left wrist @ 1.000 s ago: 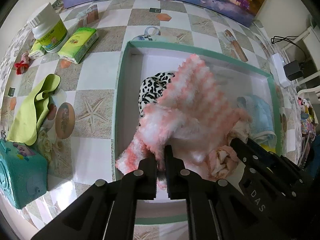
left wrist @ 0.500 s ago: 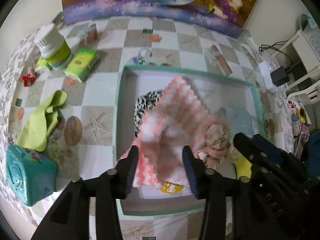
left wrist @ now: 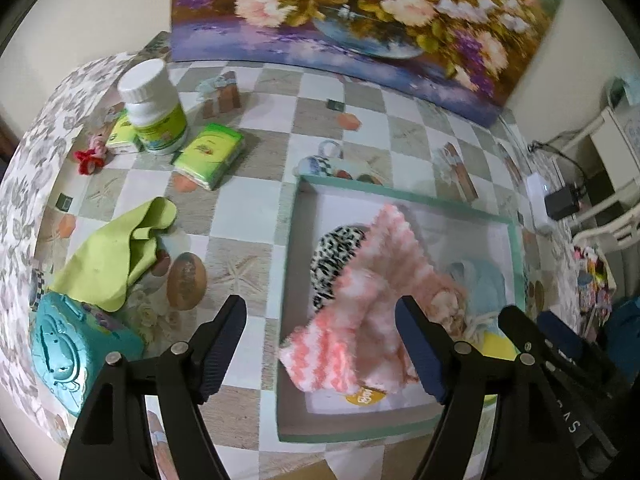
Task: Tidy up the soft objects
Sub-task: 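Move both tools toward the lime-green cloth and the green tissue pack, then close the right tool on the green tissue pack while the left tool grasps the lime-green cloth, then lift the tissue pack with the right tool while the left tool lifts the green cloth toward the tray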
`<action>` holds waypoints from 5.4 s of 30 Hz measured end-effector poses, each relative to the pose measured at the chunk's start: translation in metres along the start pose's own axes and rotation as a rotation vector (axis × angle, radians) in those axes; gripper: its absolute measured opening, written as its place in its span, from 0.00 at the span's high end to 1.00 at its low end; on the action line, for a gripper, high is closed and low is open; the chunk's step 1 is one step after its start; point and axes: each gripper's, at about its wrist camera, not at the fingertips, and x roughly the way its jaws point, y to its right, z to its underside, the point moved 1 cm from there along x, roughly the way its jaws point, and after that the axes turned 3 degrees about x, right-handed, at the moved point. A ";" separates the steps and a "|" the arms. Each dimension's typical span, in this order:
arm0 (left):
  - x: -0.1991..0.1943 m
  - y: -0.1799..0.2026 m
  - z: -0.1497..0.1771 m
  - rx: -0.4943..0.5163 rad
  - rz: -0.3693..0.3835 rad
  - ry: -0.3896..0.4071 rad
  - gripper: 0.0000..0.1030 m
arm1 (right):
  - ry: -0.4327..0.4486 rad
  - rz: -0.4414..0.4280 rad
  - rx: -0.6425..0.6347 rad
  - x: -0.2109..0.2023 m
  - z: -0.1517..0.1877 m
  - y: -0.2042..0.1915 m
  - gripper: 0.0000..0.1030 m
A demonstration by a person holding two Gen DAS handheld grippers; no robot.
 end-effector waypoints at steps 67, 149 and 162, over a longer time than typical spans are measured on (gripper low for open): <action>-0.041 -0.239 -0.021 -0.360 -0.068 0.181 0.00 | 0.001 -0.142 -0.253 0.021 0.020 -0.168 0.00; 0.096 -0.233 -0.070 0.189 -0.140 -0.322 0.90 | -0.287 -0.135 -0.321 0.158 -0.034 -0.248 0.43; 0.057 -0.238 -0.038 0.086 -0.143 -0.254 0.94 | -0.310 -0.170 -0.293 0.134 0.010 -0.224 0.45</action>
